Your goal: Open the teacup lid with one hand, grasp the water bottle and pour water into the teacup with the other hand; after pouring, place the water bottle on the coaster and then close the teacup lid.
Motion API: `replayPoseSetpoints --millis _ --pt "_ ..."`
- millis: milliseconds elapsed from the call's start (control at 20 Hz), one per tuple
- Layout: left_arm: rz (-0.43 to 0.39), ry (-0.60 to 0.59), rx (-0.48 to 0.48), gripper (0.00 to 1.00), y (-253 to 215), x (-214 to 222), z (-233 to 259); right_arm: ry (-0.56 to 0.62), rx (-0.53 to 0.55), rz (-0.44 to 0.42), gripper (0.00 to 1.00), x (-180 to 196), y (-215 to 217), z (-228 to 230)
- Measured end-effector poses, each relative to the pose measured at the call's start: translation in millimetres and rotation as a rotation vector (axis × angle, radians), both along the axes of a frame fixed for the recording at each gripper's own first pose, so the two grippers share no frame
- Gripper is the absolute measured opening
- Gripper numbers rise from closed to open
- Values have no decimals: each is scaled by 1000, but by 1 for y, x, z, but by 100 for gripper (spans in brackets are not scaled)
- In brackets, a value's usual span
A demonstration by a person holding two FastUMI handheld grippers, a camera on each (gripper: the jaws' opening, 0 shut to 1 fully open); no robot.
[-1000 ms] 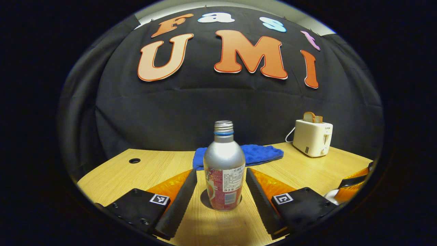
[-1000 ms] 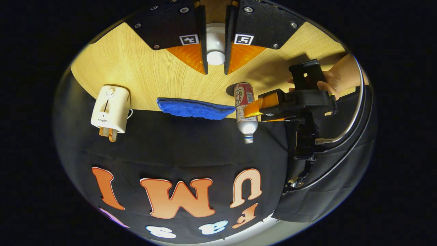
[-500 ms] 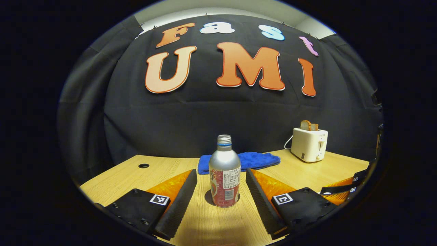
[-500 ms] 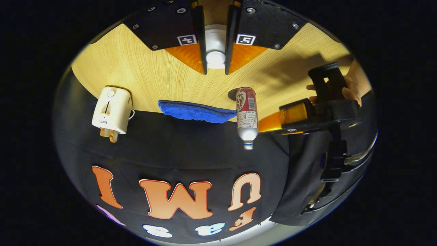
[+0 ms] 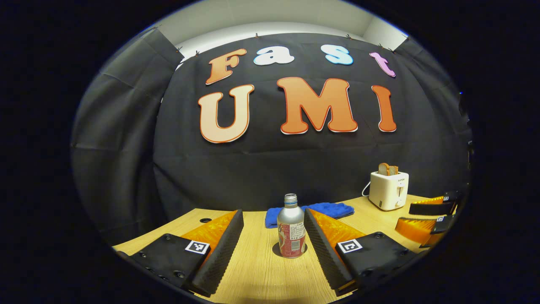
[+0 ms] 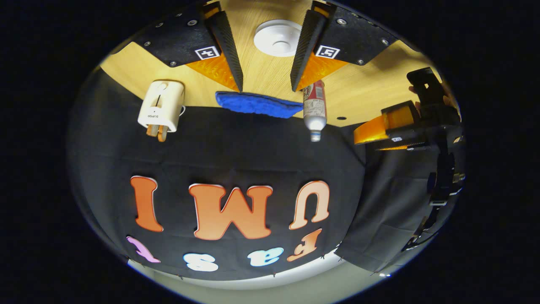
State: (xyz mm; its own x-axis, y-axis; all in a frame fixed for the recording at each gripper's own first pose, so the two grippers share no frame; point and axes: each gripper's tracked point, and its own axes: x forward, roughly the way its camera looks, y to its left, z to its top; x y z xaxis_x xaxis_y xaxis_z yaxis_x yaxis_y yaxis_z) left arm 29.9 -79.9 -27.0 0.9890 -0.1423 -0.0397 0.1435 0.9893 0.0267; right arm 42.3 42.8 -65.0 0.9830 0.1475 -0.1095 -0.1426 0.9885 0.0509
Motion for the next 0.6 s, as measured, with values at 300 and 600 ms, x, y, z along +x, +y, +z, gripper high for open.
replayPoseSetpoints --millis 300,600 --pt "19 -36 -6 94 1 -34 22 -112 17 -83 80 -18 -36 49" --pt "29 -61 -37 94 0 -65 40 -151 4 -115 80 -40 -53 64"
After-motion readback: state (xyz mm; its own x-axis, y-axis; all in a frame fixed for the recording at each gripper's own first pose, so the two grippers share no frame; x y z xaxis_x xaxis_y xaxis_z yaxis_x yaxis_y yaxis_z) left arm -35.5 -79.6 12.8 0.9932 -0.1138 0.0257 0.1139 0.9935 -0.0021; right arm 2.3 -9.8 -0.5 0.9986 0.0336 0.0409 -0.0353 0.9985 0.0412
